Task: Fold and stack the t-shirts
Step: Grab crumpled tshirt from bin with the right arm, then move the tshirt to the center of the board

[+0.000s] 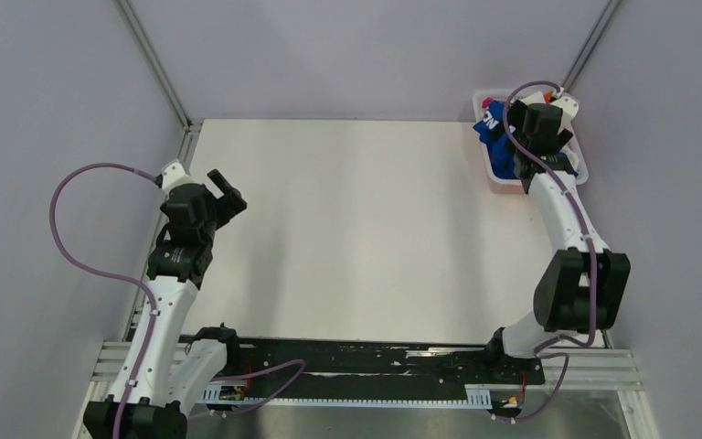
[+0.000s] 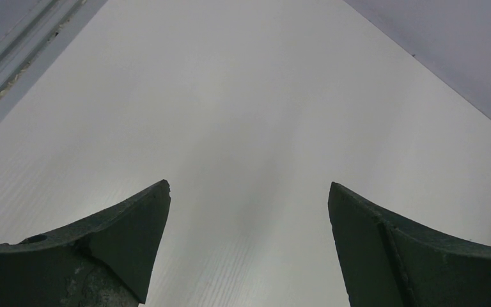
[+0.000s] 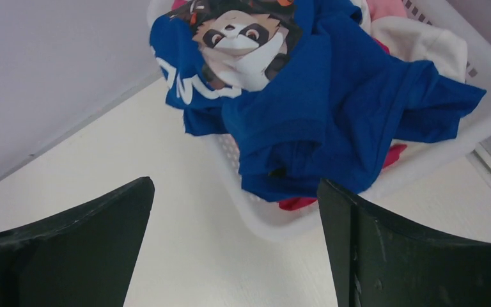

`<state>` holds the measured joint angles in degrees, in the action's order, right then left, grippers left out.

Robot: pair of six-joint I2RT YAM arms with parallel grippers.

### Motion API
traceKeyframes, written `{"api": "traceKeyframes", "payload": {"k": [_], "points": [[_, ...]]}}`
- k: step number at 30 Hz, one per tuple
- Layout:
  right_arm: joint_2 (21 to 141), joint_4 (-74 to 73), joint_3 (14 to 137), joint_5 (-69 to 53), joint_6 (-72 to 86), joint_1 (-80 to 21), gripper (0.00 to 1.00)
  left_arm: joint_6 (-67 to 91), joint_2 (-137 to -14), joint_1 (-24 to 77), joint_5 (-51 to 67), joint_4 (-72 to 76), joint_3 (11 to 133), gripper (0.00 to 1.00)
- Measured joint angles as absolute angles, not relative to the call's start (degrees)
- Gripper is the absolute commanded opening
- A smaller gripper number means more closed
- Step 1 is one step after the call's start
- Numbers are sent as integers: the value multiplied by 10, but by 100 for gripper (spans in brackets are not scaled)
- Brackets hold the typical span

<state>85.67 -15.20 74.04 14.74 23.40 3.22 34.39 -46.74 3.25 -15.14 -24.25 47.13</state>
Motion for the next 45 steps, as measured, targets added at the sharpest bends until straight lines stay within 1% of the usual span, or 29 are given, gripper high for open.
{"api": "traceKeyframes", "payload": {"k": [6,8,9,10,11,13,14,15,16,17,21,25,29,34,40,44,45], "points": [[1047,-162,910,164,203,60,100,341,-496,32,-155,-242,472,100],[1103,-166,955,167,192,63,96,339,-502,32,-154,-241,472,100],[1126,-169,971,166,188,64,88,338,-504,32,-153,-239,472,100],[1145,-170,982,166,184,65,78,337,-505,32,-151,-237,472,100],[1163,-173,992,165,178,65,59,337,-506,32,-150,-233,472,100],[1193,-180,1011,165,170,65,28,336,-506,32,-150,-226,472,100],[1203,-183,1017,167,169,65,18,336,-506,32,-150,-222,472,100],[1207,-185,1018,171,169,64,10,335,-506,32,-150,-219,472,100],[1207,-188,1018,174,170,64,3,335,-507,32,-151,-216,472,100],[1206,-188,1018,175,169,64,0,335,-507,32,-151,-215,472,100],[1187,-188,1020,175,163,64,0,333,-507,32,-149,-208,472,100],[1134,-177,1020,147,146,64,0,331,-507,32,-139,-198,468,100],[1061,-155,1034,77,131,63,0,330,-507,32,-130,-194,462,100],[989,-127,1079,-46,137,48,0,329,-500,32,-120,-190,456,100],[957,-99,1136,-211,165,-24,0,329,-478,32,-110,-186,449,100],[957,-98,1145,-282,168,-95,0,329,-467,32,-111,-188,449,100],[957,-104,1144,-300,166,-114,2,329,-464,32,-111,-190,449,100]]}}
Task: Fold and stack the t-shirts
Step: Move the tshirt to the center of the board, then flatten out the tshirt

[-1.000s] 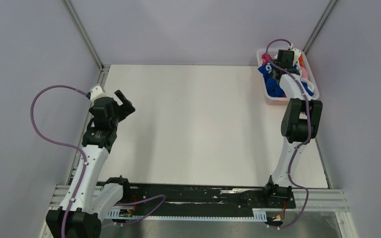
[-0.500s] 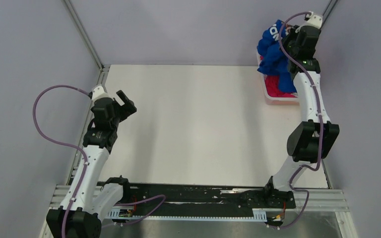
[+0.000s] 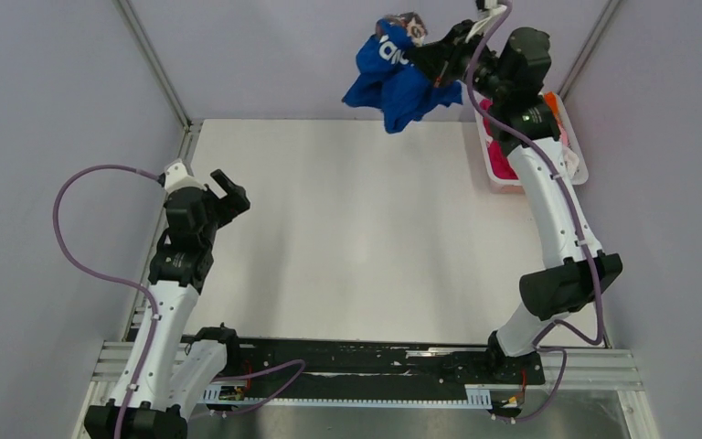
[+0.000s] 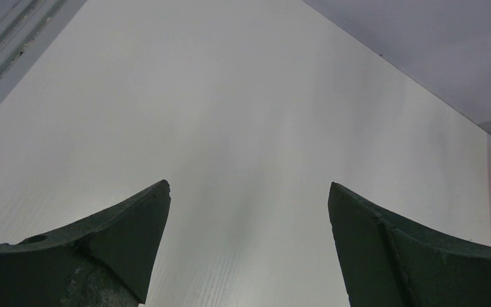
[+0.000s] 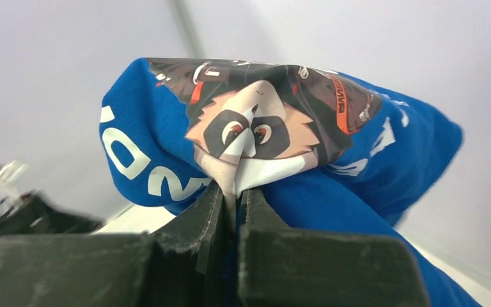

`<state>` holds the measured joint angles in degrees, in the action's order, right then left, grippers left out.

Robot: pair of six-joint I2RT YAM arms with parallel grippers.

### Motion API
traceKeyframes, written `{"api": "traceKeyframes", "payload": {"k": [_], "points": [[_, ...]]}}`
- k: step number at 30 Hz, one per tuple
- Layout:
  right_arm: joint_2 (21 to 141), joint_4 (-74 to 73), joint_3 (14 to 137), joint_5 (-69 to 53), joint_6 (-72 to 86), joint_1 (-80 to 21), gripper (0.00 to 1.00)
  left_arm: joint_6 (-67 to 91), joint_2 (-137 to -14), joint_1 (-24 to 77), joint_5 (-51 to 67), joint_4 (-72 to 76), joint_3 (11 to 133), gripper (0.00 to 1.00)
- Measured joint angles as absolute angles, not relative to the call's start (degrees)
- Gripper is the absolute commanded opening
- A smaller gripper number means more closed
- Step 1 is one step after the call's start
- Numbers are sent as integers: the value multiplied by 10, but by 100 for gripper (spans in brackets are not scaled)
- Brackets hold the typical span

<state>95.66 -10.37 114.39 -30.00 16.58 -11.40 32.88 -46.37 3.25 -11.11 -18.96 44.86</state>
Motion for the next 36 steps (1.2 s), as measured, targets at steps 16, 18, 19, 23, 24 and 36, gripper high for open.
{"api": "traceKeyframes", "payload": {"k": [16,18,19,23,24,36], "points": [[676,-173,531,-93,147,-131,100,342,-519,32,-93,-222,455,100],[653,-173,508,-57,168,-127,100,346,-551,32,-66,-229,456,100],[645,-173,503,-44,177,-127,100,347,-569,32,-48,-235,456,100],[635,-173,495,2,214,-127,100,351,-615,34,10,-253,454,100],[635,-174,493,11,223,-127,100,352,-621,37,20,-255,451,100],[705,-187,465,48,270,-127,100,357,-767,157,56,-241,419,100]]}}
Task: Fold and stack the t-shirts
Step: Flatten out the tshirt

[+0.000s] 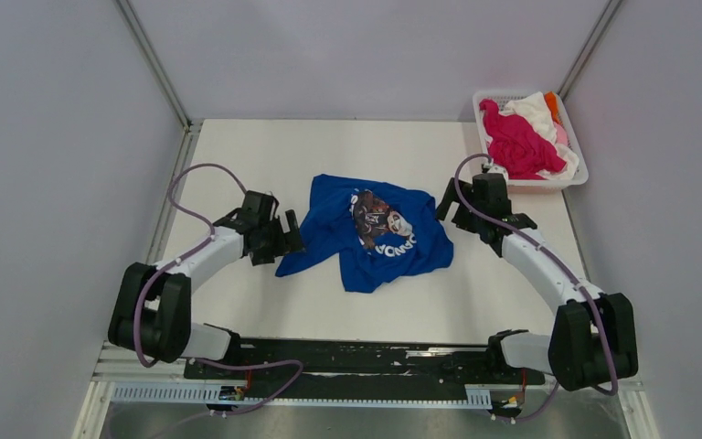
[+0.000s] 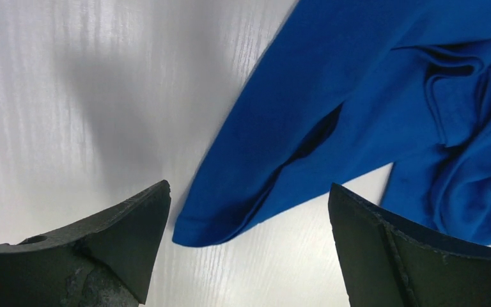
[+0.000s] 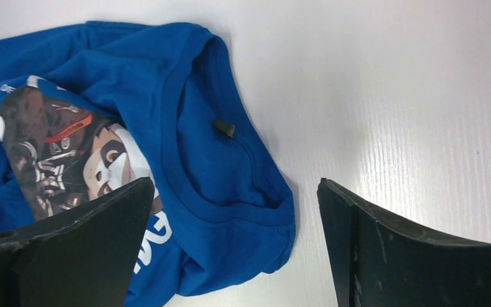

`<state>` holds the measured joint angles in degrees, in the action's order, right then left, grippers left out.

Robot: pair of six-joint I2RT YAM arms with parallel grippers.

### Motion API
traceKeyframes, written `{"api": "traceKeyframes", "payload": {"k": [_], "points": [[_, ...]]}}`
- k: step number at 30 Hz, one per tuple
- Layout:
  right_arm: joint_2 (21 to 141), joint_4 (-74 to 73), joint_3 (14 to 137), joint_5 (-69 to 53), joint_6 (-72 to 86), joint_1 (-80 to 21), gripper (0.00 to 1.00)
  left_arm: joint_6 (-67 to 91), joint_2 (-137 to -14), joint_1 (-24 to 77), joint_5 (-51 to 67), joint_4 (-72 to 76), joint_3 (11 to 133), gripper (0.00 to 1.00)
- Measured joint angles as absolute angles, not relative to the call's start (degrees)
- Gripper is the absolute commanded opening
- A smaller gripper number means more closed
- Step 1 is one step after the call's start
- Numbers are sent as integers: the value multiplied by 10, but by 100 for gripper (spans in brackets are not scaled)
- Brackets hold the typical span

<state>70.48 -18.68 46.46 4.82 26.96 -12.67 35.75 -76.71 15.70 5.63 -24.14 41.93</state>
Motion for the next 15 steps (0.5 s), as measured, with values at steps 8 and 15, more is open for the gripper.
{"api": "traceKeyframes", "payload": {"k": [8,15], "points": [[777,-191,490,51,274,-127,100,352,-877,210,13,-233,480,90],[843,-189,535,61,278,-127,97,342,-942,253,-23,-225,538,54]]}}
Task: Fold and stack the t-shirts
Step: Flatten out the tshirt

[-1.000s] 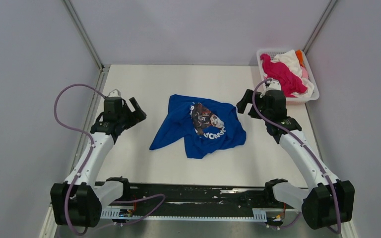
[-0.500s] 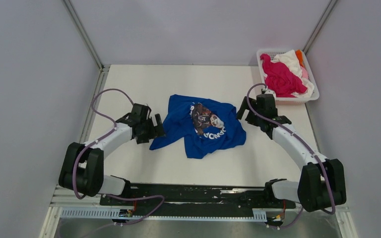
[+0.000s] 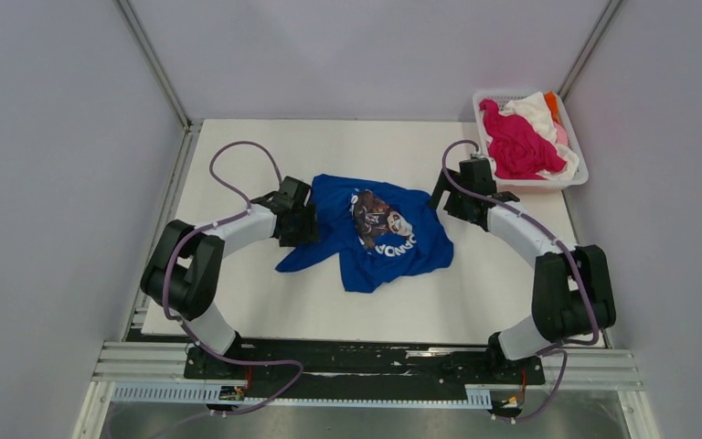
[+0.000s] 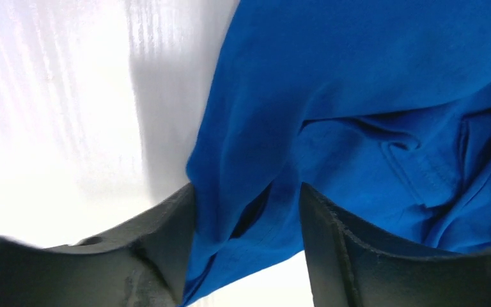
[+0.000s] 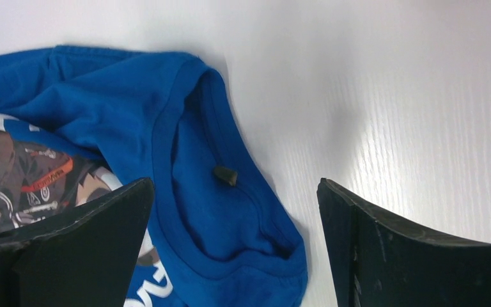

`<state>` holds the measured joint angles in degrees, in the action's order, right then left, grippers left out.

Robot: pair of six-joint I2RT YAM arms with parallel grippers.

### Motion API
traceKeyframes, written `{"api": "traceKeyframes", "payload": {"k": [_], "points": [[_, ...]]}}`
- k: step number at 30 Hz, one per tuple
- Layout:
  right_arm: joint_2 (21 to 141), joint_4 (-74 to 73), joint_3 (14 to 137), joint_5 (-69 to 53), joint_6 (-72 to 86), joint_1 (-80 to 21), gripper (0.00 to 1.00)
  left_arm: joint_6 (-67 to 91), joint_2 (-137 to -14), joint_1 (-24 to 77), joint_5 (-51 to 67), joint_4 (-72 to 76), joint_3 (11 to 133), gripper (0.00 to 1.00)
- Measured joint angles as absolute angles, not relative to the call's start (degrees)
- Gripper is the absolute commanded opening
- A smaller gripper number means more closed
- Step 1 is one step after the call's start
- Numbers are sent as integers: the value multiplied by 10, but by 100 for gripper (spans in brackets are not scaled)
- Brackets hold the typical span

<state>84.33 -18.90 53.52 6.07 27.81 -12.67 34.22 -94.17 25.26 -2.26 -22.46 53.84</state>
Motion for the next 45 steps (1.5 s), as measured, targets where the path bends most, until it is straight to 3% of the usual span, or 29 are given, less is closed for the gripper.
{"api": "traceKeyframes", "payload": {"k": [1,5,6,15,20,27,29,30,32,34,40,45], "points": [[862,-187,550,60,278,-126,95,343,-948,257,-26,-224,543,49],[941,-176,614,51,272,-126,87,345,-968,265,-41,-218,559,4],[966,-175,635,44,269,-125,85,343,-970,266,-46,-216,561,1],[1110,-167,734,21,237,-127,76,344,-954,269,-106,-236,558,0],[1134,-164,755,25,218,-143,63,342,-929,269,-129,-245,557,0],[1140,-154,755,27,216,-181,58,341,-920,269,-146,-249,557,0],[1140,-148,750,33,216,-190,43,341,-920,269,-149,-251,557,0],[1139,-145,748,38,216,-195,29,341,-920,269,-151,-251,557,0],[1137,-141,740,58,219,-202,10,341,-920,269,-154,-253,557,0],[1135,-141,735,84,223,-212,2,342,-919,269,-158,-256,557,0],[1103,-156,735,174,212,-223,0,339,-897,269,-209,-291,579,0],[985,-150,736,216,169,-222,0,319,-819,269,-262,-309,637,0]]}}
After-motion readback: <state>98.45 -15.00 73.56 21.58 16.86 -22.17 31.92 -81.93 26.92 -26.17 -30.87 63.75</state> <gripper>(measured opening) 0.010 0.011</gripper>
